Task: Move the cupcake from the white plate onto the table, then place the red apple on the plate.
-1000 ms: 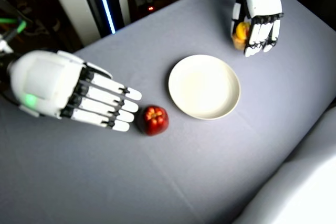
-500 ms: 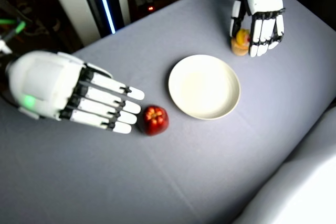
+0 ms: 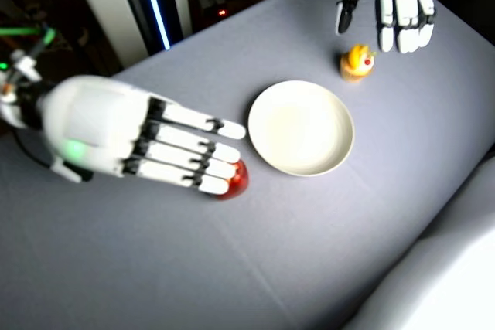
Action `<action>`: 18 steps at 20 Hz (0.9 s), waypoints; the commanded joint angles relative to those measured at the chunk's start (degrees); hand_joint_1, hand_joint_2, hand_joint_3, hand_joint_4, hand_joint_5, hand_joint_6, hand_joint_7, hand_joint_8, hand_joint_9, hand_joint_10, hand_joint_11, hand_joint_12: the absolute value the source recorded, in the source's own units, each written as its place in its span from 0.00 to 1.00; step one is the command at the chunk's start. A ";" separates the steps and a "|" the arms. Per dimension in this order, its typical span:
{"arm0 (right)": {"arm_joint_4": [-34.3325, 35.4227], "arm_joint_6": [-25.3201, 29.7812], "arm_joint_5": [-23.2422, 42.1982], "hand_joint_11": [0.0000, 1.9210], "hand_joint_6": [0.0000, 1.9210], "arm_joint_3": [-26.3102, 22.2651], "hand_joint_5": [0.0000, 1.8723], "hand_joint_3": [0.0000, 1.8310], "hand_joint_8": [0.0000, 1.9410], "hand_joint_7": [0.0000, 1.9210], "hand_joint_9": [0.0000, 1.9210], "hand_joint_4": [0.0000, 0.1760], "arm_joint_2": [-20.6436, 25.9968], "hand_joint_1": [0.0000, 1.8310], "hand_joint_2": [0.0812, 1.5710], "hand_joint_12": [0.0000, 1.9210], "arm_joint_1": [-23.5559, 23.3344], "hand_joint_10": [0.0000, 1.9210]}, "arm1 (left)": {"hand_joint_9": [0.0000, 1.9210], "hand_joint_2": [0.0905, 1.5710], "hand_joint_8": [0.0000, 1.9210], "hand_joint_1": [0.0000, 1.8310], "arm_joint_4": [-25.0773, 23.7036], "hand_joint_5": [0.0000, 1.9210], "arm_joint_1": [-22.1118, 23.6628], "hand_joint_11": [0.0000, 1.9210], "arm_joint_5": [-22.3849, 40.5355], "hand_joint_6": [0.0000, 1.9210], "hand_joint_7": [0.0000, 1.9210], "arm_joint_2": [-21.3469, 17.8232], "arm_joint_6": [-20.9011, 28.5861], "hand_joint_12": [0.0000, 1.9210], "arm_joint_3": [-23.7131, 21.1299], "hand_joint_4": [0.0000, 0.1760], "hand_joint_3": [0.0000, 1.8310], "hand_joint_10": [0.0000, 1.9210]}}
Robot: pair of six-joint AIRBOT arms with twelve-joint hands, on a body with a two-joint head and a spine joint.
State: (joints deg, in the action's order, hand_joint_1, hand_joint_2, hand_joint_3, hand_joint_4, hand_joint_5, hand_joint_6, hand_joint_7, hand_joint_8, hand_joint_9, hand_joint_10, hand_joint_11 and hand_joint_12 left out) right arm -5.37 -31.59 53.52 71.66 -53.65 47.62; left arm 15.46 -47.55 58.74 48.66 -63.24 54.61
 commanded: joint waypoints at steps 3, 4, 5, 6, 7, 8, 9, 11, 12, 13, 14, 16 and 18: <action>-1.52 0.70 -3.42 0.08 0.00 3.34 0.09 0.00 0.00 0.08 0.08 0.80 -2.32 0.46 0.52 0.03 -3.57 0.00 | 0.06 0.56 0.00 0.39 -0.84 0.07 -0.21 0.00 8.07 0.00 0.07 -0.66 0.11 0.21 -0.31 0.79 0.00 0.00; -2.71 1.34 -5.16 0.09 0.00 4.24 0.09 0.00 0.01 0.09 0.09 0.78 -3.02 0.46 0.52 0.03 -4.42 0.00 | 0.07 0.55 0.00 0.38 -0.77 0.07 -0.24 0.00 8.01 0.00 0.08 -0.66 0.12 0.24 -0.28 0.85 0.00 0.00; -4.08 1.94 -6.95 0.08 0.00 5.18 0.08 0.00 0.00 0.09 0.08 0.95 -3.68 0.44 0.52 0.02 -5.34 0.00 | 0.07 0.56 0.00 0.39 -0.64 0.07 -0.31 0.00 8.00 0.00 0.08 -0.66 0.13 0.24 -0.25 0.84 0.00 0.00; -5.30 2.54 -8.68 0.10 0.00 6.14 0.09 0.00 0.01 0.10 0.10 0.82 -4.42 0.45 0.52 0.03 -6.25 0.01 | 0.07 0.56 0.00 0.40 -0.49 0.08 -0.44 0.00 8.04 0.00 0.08 -0.65 0.18 0.26 -0.22 0.74 0.00 0.00; -6.28 3.00 -10.14 0.10 0.00 7.04 0.09 0.00 0.01 0.10 0.10 0.82 -5.18 0.45 0.52 0.03 -7.07 0.01 | 0.07 0.56 0.00 0.40 -0.38 0.08 -0.57 0.00 8.10 0.00 0.08 -0.64 0.26 0.26 -0.21 0.74 0.00 0.00; -7.36 3.61 -11.97 0.12 0.00 8.54 0.09 0.00 0.01 0.11 0.11 0.70 -6.50 0.51 0.53 0.04 -8.11 0.01 | 0.08 0.56 0.00 0.42 -0.34 0.10 -0.72 0.00 8.18 0.00 0.09 -0.64 0.49 0.28 -0.21 0.70 0.00 0.00; -7.51 3.65 -12.32 0.14 0.00 8.79 0.10 0.00 0.00 0.14 0.14 0.69 -6.75 0.51 0.52 0.04 -8.32 0.01 | 0.08 0.56 0.00 0.42 -0.34 0.09 -0.72 0.00 8.19 0.00 0.09 -0.64 0.52 0.27 -0.21 0.67 0.00 0.00; -7.78 3.66 -13.27 0.18 0.00 9.68 0.12 0.00 0.01 0.17 0.19 0.67 -7.73 0.53 0.51 0.06 -8.97 0.01 | 0.06 0.56 0.00 0.41 -0.31 0.09 -0.72 0.00 8.31 0.00 0.08 -0.60 0.52 0.21 -0.21 0.59 0.00 0.00; -7.78 3.70 -13.68 0.19 0.00 10.16 0.14 0.00 0.00 0.19 0.21 0.66 -8.16 0.55 0.52 0.07 -9.26 0.01 | 0.05 0.57 0.00 0.42 -0.18 0.10 -0.72 0.00 8.29 0.00 0.08 -0.58 0.54 0.18 -0.18 0.59 0.00 0.00; -7.78 3.94 -14.02 0.23 0.00 10.53 0.15 0.00 0.00 0.22 0.25 0.63 -8.47 0.55 0.51 0.09 -9.43 0.01 | 0.03 0.57 0.00 0.42 -0.10 0.10 -0.77 0.00 8.30 0.00 0.07 -0.58 0.68 0.13 -0.14 0.55 0.00 0.00; -7.96 4.64 -14.32 0.26 0.00 11.13 0.16 0.00 0.01 0.23 0.27 0.67 -8.95 0.55 0.51 0.11 -9.49 0.01 | 0.03 0.58 0.00 0.42 -0.02 0.10 -0.84 0.00 8.35 0.00 0.08 -0.56 0.83 0.12 -0.07 0.59 0.00 0.01; -8.63 6.10 -14.52 0.23 0.00 11.83 0.21 0.00 0.00 0.28 0.32 0.54 -9.53 0.57 0.51 0.27 -9.49 0.00 | 0.05 0.57 0.00 0.43 0.02 0.12 -0.84 0.00 8.44 0.00 0.09 -0.52 0.90 0.15 -0.01 0.63 0.00 0.00; -9.19 6.23 -14.80 0.27 0.00 11.84 0.29 0.00 0.00 0.35 0.40 0.04 -9.88 0.61 0.52 0.43 -9.48 0.01 | 0.06 0.57 0.00 0.41 0.14 0.11 -0.87 0.00 8.45 0.00 0.09 -0.47 0.91 0.21 -0.01 0.74 0.00 0.00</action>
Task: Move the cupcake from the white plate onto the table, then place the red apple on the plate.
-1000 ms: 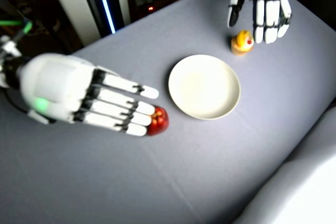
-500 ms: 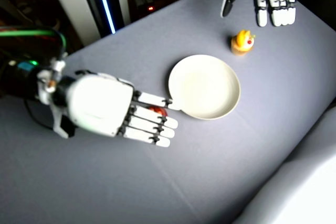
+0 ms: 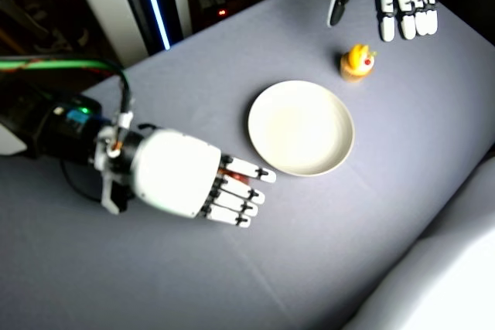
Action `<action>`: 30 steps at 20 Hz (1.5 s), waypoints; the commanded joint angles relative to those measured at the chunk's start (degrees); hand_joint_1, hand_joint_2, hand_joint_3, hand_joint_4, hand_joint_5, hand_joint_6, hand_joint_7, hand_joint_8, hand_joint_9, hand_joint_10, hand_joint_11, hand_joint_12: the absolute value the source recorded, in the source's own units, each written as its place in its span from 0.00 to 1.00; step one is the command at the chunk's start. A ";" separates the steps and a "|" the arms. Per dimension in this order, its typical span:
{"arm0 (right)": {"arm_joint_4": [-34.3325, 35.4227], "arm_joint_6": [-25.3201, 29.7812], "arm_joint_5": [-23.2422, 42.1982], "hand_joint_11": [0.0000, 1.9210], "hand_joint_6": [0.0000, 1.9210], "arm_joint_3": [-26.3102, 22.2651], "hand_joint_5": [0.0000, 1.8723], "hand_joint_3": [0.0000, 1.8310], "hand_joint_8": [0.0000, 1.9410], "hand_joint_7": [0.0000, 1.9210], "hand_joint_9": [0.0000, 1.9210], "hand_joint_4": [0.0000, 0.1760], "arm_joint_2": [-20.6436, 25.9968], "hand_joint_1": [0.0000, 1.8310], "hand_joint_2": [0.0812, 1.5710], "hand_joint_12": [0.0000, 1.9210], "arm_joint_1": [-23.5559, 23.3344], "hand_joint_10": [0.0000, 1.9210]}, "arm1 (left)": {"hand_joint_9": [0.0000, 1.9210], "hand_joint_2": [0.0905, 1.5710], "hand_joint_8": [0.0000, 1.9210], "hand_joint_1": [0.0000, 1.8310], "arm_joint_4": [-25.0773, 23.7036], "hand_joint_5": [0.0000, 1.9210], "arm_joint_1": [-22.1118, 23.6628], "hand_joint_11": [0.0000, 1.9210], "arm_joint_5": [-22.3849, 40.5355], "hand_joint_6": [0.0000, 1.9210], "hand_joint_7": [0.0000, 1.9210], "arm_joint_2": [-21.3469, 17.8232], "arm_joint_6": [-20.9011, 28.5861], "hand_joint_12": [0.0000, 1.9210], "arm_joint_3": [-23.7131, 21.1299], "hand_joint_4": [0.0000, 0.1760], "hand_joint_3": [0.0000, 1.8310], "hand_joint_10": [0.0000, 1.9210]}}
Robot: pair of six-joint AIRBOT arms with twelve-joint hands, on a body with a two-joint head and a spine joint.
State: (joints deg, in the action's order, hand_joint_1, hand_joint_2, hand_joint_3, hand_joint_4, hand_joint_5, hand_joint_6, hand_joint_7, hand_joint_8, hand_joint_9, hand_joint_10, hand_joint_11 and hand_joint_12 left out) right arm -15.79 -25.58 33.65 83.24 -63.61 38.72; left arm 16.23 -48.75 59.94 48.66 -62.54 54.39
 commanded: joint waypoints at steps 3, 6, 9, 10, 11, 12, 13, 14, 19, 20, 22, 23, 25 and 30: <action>1.14 0.23 5.10 0.36 0.01 0.01 0.42 0.00 0.02 0.49 0.53 0.00 -0.25 0.63 0.56 0.59 -0.58 0.05 | 0.07 0.57 0.00 0.41 -0.24 0.11 0.00 0.00 7.26 0.00 0.10 -0.44 0.34 0.21 0.20 0.61 0.00 0.00; 1.12 0.96 6.33 0.46 0.46 -0.12 0.52 0.00 0.39 0.61 0.65 0.00 -0.22 0.68 0.66 0.60 -0.58 0.12 | 0.08 0.57 0.00 0.41 -0.06 0.12 -0.08 0.00 7.43 0.00 0.11 -0.40 0.42 0.23 0.18 0.57 0.00 0.00; 1.12 2.01 9.27 0.45 0.48 -0.48 0.51 0.00 0.45 0.60 0.61 0.00 -0.07 0.69 0.68 0.65 -1.14 0.28 | 0.09 0.57 0.00 0.41 0.20 0.12 -0.51 0.00 7.77 0.00 0.10 -0.41 0.64 0.26 0.17 0.55 0.00 0.00; 1.13 2.17 10.70 0.43 0.38 -0.85 0.56 0.00 0.43 0.61 0.60 0.00 0.12 0.69 0.66 0.62 -1.83 0.27 | 0.09 0.56 0.00 0.41 0.25 0.12 -0.60 0.00 7.90 0.00 0.11 -0.41 0.76 0.29 0.17 0.58 0.00 0.00; 1.13 2.17 12.96 0.41 0.39 -1.65 0.57 0.00 0.40 0.61 0.59 0.00 0.59 0.68 0.65 0.63 -2.90 0.24 | 0.10 0.57 0.00 0.41 0.32 0.12 -0.71 0.00 8.12 0.00 0.11 -0.40 0.88 0.31 0.14 0.57 0.00 0.00; 1.13 2.16 15.55 0.42 0.41 -2.37 0.59 0.00 0.37 0.60 0.58 0.15 1.02 0.68 0.65 0.71 -4.22 0.27 | 0.10 0.57 0.00 0.40 0.40 0.12 -0.95 0.00 8.41 0.00 0.11 -0.40 1.14 0.31 0.12 0.55 0.00 0.00; 1.13 2.13 17.44 0.43 0.48 -2.84 0.54 0.00 0.29 0.61 0.54 0.00 1.12 0.74 0.66 0.70 -5.37 0.51 | 0.10 0.57 0.00 0.41 0.51 0.13 -1.19 0.00 8.71 0.00 0.12 -0.40 1.36 0.31 0.10 0.48 0.00 0.00; 1.13 2.05 18.40 0.46 0.50 -3.11 0.52 0.00 0.28 0.62 0.56 0.00 1.12 0.76 0.65 0.65 -5.80 0.53 | 0.10 0.57 0.00 0.41 0.62 0.13 -1.37 0.00 8.89 0.00 0.12 -0.39 1.44 0.31 0.07 0.51 0.00 0.00; -4.09 0.08 15.60 0.42 0.43 -1.97 0.59 0.00 0.19 0.69 0.65 0.00 -4.16 0.69 0.63 0.56 -11.56 0.14 | 0.10 0.58 0.00 0.41 0.58 0.12 -1.74 0.00 9.65 0.00 0.12 -0.13 1.98 0.33 0.03 0.62 0.00 0.00; -4.63 0.34 14.49 0.26 0.42 -1.19 0.59 0.00 0.11 0.73 0.67 0.00 -5.46 0.69 0.63 0.52 -11.94 0.09 | 0.10 0.58 0.00 0.41 0.49 0.12 -1.73 0.00 9.86 0.00 0.12 -0.13 2.03 0.33 0.03 0.60 0.00 0.00; -5.91 0.61 11.00 0.33 0.44 0.71 0.59 0.00 0.05 0.75 0.66 0.00 -8.51 0.69 0.63 0.49 -12.69 0.04 | 0.10 0.58 0.00 0.39 0.27 0.11 -1.55 0.00 10.35 0.00 0.11 -0.15 2.36 0.35 0.05 0.56 0.00 0.00; -6.63 0.78 9.39 0.32 0.39 1.54 0.61 0.00 0.05 0.75 0.66 0.02 -9.75 0.70 0.62 0.54 -12.78 0.04 | 0.10 0.57 0.00 0.40 0.15 0.10 -1.52 0.00 10.42 0.00 0.11 -0.16 2.43 0.34 0.06 0.61 0.00 0.00; -7.48 0.91 7.08 0.45 0.34 3.01 0.62 0.00 0.12 0.74 0.72 0.00 -11.78 0.70 0.62 0.67 -12.79 0.09 | 0.12 0.57 0.00 0.40 0.00 0.10 -1.44 0.00 10.29 0.00 0.11 -0.16 2.49 0.34 0.09 0.68 0.00 0.00; -8.27 1.35 5.89 0.05 0.01 4.01 0.12 0.00 0.00 0.18 0.22 0.56 -13.35 0.38 0.56 0.46 -13.07 0.00 | 0.10 0.57 0.00 0.40 -0.03 0.10 -1.00 0.00 10.03 0.00 0.09 0.51 2.60 0.31 0.42 0.61 0.00 0.00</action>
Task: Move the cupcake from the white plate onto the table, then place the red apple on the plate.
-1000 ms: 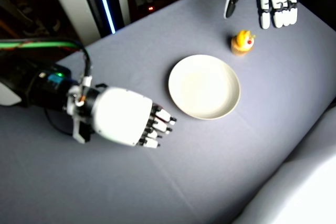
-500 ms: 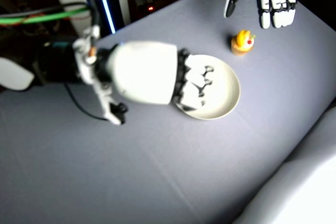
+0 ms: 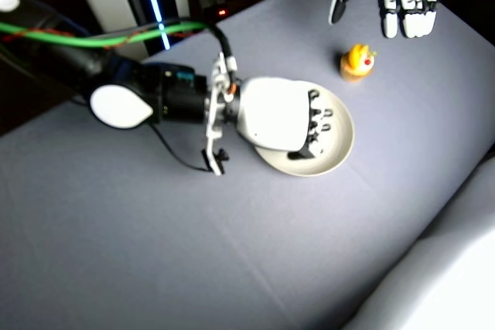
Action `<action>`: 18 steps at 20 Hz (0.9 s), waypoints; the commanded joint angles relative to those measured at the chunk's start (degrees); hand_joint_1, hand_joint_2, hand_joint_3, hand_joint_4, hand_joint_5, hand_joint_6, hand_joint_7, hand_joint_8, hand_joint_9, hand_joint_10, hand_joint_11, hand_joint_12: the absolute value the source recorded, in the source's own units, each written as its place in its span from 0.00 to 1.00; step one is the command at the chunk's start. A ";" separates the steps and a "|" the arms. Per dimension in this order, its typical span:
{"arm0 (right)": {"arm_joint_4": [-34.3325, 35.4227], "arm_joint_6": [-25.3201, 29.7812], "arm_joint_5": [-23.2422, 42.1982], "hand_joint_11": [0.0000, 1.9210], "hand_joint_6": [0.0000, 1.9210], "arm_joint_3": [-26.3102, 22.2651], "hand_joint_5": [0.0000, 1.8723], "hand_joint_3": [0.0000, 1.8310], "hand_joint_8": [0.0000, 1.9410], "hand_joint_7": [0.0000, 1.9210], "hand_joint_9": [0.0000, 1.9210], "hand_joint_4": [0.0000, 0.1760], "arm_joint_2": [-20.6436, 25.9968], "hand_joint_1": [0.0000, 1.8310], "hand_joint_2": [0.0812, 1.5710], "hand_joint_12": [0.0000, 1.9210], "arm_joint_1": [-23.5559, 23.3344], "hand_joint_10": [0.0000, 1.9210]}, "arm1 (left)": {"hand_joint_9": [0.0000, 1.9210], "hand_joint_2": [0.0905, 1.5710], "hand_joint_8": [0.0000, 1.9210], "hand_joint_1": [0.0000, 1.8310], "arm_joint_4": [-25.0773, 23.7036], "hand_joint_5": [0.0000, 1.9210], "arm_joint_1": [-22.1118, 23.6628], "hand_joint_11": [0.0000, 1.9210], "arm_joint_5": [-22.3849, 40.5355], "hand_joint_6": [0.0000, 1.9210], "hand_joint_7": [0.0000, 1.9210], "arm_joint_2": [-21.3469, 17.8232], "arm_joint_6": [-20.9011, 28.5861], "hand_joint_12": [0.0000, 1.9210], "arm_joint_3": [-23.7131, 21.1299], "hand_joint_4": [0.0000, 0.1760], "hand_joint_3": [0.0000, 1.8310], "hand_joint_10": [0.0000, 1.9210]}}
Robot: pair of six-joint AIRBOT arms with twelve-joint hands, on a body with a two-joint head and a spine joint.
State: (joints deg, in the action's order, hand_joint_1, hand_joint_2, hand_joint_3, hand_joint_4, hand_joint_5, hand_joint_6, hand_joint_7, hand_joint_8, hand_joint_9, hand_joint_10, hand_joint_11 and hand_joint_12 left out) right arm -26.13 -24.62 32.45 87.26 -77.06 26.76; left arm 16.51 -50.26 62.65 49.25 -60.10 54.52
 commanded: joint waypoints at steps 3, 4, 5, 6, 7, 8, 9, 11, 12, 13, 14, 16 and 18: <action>2.76 0.42 7.64 0.00 0.00 -0.56 0.00 0.00 0.00 0.03 0.10 0.98 0.10 0.34 0.51 0.44 -1.24 0.00 | 0.10 0.57 0.00 0.40 -0.21 0.09 0.38 0.01 8.12 0.00 0.09 -0.08 0.61 0.31 0.29 0.60 0.00 0.00; 2.89 0.43 7.75 0.00 0.00 -0.67 0.00 0.00 0.00 0.00 0.07 1.00 0.10 0.38 0.51 0.43 -1.24 0.00 | 0.10 0.57 0.00 0.40 -0.21 0.10 0.38 0.00 8.20 0.00 0.09 -0.07 0.62 0.31 0.29 0.66 0.00 0.00; 3.74 0.44 8.79 0.00 0.00 -1.39 0.00 0.00 0.00 0.00 0.06 1.00 0.10 0.39 0.49 0.41 -1.24 0.00 | 0.10 0.57 0.00 0.40 -0.21 0.10 0.39 0.00 8.59 0.00 0.09 -0.05 0.86 0.31 0.28 0.68 0.00 0.00; 4.28 0.59 9.75 0.00 0.00 -1.86 0.00 0.00 0.00 0.00 0.03 1.00 0.11 0.43 0.49 0.29 -1.23 0.01 | 0.11 0.57 0.00 0.41 -0.21 0.09 0.37 0.00 8.86 0.00 0.10 -0.05 1.13 0.31 0.27 0.72 0.00 0.00; 4.94 1.14 11.44 0.00 0.00 -2.67 0.00 0.00 0.00 0.00 0.01 1.00 1.28 0.44 0.50 0.18 -0.52 0.01 | 0.11 0.56 0.00 0.41 -0.21 0.10 0.17 0.00 9.28 0.00 0.09 -0.13 1.57 0.32 0.24 0.73 0.00 0.00; 5.55 1.39 12.87 0.00 0.00 -3.42 0.00 0.00 0.00 0.00 0.01 1.00 2.62 0.43 0.52 0.16 -0.02 0.01 | 0.11 0.56 0.00 0.41 -0.21 0.09 -0.12 0.00 9.71 0.00 0.09 -0.25 1.97 0.32 0.20 0.74 0.00 0.00; 6.84 1.50 15.73 0.00 0.00 -4.98 0.00 0.00 0.00 0.00 0.01 1.00 5.18 0.43 0.52 0.16 0.96 0.01 | 0.11 0.56 0.00 0.41 -0.17 0.09 -0.49 0.00 10.49 0.00 0.09 -0.52 2.50 0.32 -0.02 0.74 0.00 0.00; 9.53 1.50 21.44 0.00 0.00 -7.82 0.00 0.00 0.00 0.00 0.00 1.00 9.55 0.32 0.51 0.07 3.36 0.00 | 0.11 0.56 0.00 0.40 -0.11 0.08 -1.36 0.00 12.05 0.00 0.08 -1.06 3.25 0.31 -0.52 0.77 0.00 0.00; 11.18 1.50 24.82 0.00 0.00 -9.55 0.00 0.00 0.00 0.00 0.00 1.00 12.30 0.31 0.51 0.01 5.16 0.00 | 0.10 0.57 0.00 0.40 -0.06 0.07 -2.14 0.00 13.53 0.00 0.08 -1.38 4.00 0.30 -0.81 0.82 0.00 0.00; 12.33 1.50 27.46 0.00 0.00 -10.61 0.00 0.00 0.00 0.00 0.00 1.00 13.92 0.32 0.49 0.00 6.47 0.00 | 0.10 0.56 0.00 0.40 0.02 0.07 -2.64 0.00 14.64 0.00 0.08 -1.65 4.55 0.28 -1.04 0.89 0.00 0.00; 14.35 1.47 31.20 0.00 0.00 -12.26 0.00 0.00 0.00 0.00 0.00 1.00 16.51 0.40 0.52 0.00 8.72 0.00 | 0.09 0.55 0.00 0.41 0.13 0.06 -3.68 0.00 16.83 0.00 0.07 -2.23 5.60 0.24 -1.54 0.98 0.00 0.00; 17.05 1.32 36.03 0.00 0.00 -14.46 0.00 0.00 0.00 0.00 0.00 1.00 19.77 0.38 0.53 0.00 12.02 0.00 | 0.11 0.54 0.00 0.41 0.19 0.06 -4.96 0.00 19.61 0.00 0.08 -3.11 6.38 0.27 -2.37 0.63 0.00 0.00; 20.11 0.24 41.09 0.00 0.00 -16.85 0.00 0.01 0.00 0.00 0.00 1.00 22.26 0.34 0.56 0.00 15.63 0.00 | 0.09 0.55 0.00 0.39 0.19 0.03 -6.06 0.00 22.25 0.00 0.05 -3.88 7.19 0.25 -3.10 0.64 0.00 0.00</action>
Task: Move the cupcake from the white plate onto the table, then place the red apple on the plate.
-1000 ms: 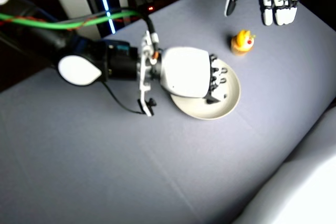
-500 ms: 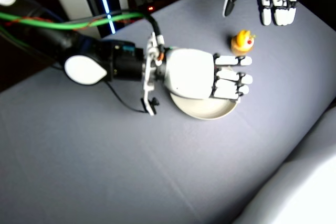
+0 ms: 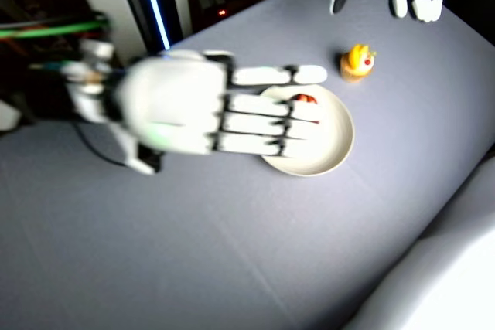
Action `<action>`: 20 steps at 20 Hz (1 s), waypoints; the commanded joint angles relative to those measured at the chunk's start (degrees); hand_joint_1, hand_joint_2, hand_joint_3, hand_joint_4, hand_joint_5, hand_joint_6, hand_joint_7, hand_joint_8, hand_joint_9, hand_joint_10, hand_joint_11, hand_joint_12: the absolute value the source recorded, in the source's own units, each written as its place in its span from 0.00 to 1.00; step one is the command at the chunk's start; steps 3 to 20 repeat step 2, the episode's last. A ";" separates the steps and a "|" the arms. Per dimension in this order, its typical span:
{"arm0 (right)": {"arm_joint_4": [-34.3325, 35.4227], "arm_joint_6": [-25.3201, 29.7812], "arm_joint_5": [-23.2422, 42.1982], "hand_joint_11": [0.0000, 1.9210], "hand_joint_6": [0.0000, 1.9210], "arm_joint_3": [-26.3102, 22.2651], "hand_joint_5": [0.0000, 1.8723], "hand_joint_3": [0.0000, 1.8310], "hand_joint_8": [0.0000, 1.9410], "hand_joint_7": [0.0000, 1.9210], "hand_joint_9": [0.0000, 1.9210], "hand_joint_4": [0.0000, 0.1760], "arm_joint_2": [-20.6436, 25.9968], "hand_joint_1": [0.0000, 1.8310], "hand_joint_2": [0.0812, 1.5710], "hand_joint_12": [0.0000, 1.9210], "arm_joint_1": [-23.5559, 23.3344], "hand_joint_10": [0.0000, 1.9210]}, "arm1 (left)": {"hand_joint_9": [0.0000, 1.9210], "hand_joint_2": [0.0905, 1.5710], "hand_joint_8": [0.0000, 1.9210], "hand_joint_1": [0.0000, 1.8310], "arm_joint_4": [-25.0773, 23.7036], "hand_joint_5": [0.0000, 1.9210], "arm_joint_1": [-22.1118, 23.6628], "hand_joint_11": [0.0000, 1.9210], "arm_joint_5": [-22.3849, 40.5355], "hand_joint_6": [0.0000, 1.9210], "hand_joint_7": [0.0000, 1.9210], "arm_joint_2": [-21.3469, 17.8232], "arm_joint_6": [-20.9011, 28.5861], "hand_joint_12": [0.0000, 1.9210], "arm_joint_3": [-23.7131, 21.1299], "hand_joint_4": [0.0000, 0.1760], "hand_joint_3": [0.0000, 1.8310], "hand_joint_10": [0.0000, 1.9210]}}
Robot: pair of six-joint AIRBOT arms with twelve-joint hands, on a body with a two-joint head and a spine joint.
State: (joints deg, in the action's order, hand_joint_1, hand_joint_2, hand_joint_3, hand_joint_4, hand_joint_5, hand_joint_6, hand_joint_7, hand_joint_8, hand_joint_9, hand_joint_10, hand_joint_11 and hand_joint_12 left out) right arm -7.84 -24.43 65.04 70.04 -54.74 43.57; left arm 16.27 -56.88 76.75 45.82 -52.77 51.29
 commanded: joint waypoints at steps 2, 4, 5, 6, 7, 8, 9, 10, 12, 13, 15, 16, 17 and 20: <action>5.78 -0.95 14.19 0.00 0.00 -1.43 0.00 0.01 0.00 0.00 0.00 0.95 1.53 0.36 0.57 0.00 3.40 0.00 | 0.09 0.55 0.00 0.38 0.43 0.02 -0.54 0.00 10.28 0.00 0.06 -0.71 1.60 0.28 -0.08 0.71 0.00 0.00; 5.78 -0.95 14.19 0.00 0.00 -1.43 0.00 0.01 0.00 0.00 0.00 0.95 1.53 0.36 0.57 0.00 3.40 0.00 | 0.09 0.55 0.00 0.38 0.43 0.02 -0.54 0.00 10.28 0.00 0.06 -0.71 1.60 0.28 -0.08 0.71 0.00 0.00; 5.78 -0.95 14.19 0.00 0.00 -1.43 0.00 0.01 0.00 0.00 0.00 0.95 1.53 0.36 0.57 0.00 3.40 0.00 | 0.09 0.55 0.00 0.38 0.43 0.02 -0.54 0.00 10.28 0.00 0.06 -0.71 1.60 0.28 -0.08 0.71 0.00 0.00; 5.78 -0.95 14.19 0.00 0.00 -1.43 0.00 0.01 0.00 0.00 0.00 0.95 1.53 0.36 0.57 0.00 3.40 0.00 | 0.09 0.55 0.00 0.38 0.43 0.02 -0.54 0.00 10.28 0.00 0.06 -0.71 1.60 0.28 -0.08 0.71 0.00 0.00; 5.78 -0.95 14.19 0.00 0.00 -1.43 0.00 0.01 0.00 0.00 0.00 0.95 1.53 0.36 0.57 0.00 3.40 0.00 | 0.09 0.55 0.00 0.38 0.43 0.02 -0.54 0.00 10.28 0.00 0.06 -0.71 1.60 0.28 -0.08 0.71 0.00 0.00; 5.78 -0.95 14.19 0.00 0.00 -1.43 0.00 0.01 0.00 0.00 0.00 0.95 1.53 0.36 0.57 0.00 3.40 0.00 | 0.09 0.55 0.00 0.38 0.43 0.02 -0.54 0.00 10.28 0.00 0.06 -0.71 1.60 0.28 -0.08 0.71 0.00 0.00; 5.78 -0.95 14.19 0.00 0.00 -1.43 0.00 0.01 0.00 0.00 0.00 0.95 1.53 0.36 0.57 0.00 3.40 0.00 | 0.09 0.55 0.00 0.38 0.43 0.02 -0.54 0.00 10.28 0.00 0.06 -0.71 1.60 0.28 -0.08 0.71 0.00 0.00; 5.78 -0.95 14.19 0.00 0.00 -1.43 0.00 0.01 0.00 0.00 0.00 0.95 1.53 0.36 0.57 0.00 3.40 0.00 | 0.09 0.55 0.00 0.38 0.43 0.02 -0.54 0.00 10.28 0.00 0.06 -0.71 1.60 0.28 -0.08 0.71 0.00 0.00; 5.78 -0.95 14.19 0.00 0.00 -1.43 0.00 0.01 0.00 0.00 0.00 0.95 1.53 0.36 0.57 0.00 3.40 0.00 | 0.09 0.55 0.00 0.38 0.43 0.02 -0.54 0.00 10.28 0.00 0.06 -0.71 1.60 0.28 -0.08 0.71 0.00 0.00; 5.78 -0.95 14.19 0.00 0.00 -1.43 0.00 0.01 0.00 0.00 0.00 0.95 1.53 0.36 0.57 0.00 3.40 0.00 | 0.09 0.55 0.00 0.38 0.43 0.02 -0.54 0.00 10.28 0.00 0.06 -0.71 1.60 0.28 -0.08 0.71 0.00 0.00; 5.78 -0.95 14.19 0.00 0.00 -1.43 0.00 0.01 0.00 0.00 0.00 0.95 1.53 0.36 0.57 0.00 3.40 0.00 | 0.09 0.55 0.00 0.38 0.43 0.02 -0.54 0.00 10.28 0.00 0.06 -0.71 1.60 0.28 -0.08 0.71 0.00 0.00; 5.78 -0.95 14.19 0.00 0.00 -1.43 0.00 0.01 0.00 0.00 0.00 0.95 1.53 0.36 0.57 0.00 3.40 0.00 | 0.09 0.55 0.00 0.38 0.43 0.02 -0.54 0.00 10.28 0.00 0.06 -0.71 1.60 0.28 -0.08 0.71 0.00 0.00; 5.78 -0.95 14.19 0.00 0.00 -1.43 0.00 0.01 0.00 0.00 0.00 0.95 1.53 0.36 0.57 0.00 3.40 0.00 | 0.09 0.55 0.00 0.38 0.43 0.02 -0.54 0.00 10.28 0.00 0.06 -0.71 1.60 0.28 -0.08 0.71 0.00 0.00; 5.78 -0.95 14.19 0.00 0.00 -1.43 0.00 0.01 0.00 0.00 0.00 0.95 1.53 0.36 0.57 0.00 3.40 0.00 | 0.09 0.55 0.00 0.38 0.43 0.02 -0.54 0.00 10.28 0.00 0.06 -0.71 1.60 0.28 -0.08 0.71 0.00 0.00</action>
